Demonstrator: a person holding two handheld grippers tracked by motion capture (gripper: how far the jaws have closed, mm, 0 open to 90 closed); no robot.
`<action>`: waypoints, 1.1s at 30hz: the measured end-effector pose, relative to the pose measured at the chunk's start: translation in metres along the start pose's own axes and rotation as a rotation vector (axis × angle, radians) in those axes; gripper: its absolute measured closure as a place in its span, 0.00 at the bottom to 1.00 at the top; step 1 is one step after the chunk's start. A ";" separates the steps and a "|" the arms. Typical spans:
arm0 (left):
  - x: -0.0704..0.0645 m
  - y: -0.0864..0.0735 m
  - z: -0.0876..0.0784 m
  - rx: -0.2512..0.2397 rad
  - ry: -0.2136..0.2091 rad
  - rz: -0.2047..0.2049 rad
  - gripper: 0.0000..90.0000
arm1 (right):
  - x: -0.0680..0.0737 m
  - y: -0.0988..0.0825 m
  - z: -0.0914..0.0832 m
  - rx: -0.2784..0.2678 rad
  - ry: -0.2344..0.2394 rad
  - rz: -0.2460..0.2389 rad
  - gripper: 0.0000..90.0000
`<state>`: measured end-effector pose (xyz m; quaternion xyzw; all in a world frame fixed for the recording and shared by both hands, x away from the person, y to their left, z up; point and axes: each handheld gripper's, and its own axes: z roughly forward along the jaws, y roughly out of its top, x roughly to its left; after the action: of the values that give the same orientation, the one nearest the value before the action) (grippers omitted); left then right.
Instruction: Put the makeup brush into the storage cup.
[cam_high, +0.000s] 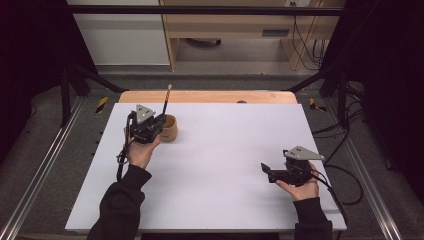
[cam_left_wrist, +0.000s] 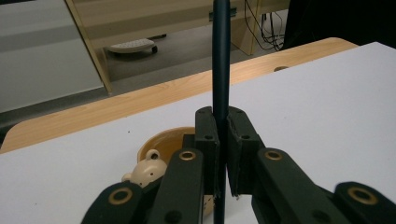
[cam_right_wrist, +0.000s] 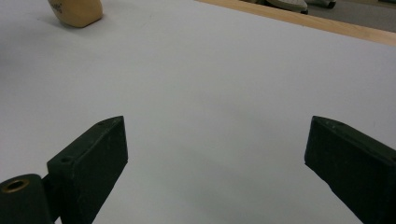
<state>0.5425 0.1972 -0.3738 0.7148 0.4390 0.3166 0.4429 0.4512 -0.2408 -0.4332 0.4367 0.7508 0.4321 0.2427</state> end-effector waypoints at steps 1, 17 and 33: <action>0.000 0.000 0.001 0.000 0.000 -0.001 0.93 | 0.000 0.000 0.000 0.001 0.000 0.000 0.07; 0.008 0.000 0.023 0.013 0.003 -0.007 0.93 | 0.000 0.000 0.001 -0.001 0.001 -0.006 0.07; 0.010 0.006 0.044 0.003 0.019 -0.021 0.93 | 0.000 0.000 0.000 -0.002 0.002 -0.006 0.08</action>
<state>0.5857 0.1895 -0.3852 0.7077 0.4511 0.3183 0.4409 0.4514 -0.2410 -0.4335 0.4338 0.7518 0.4326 0.2438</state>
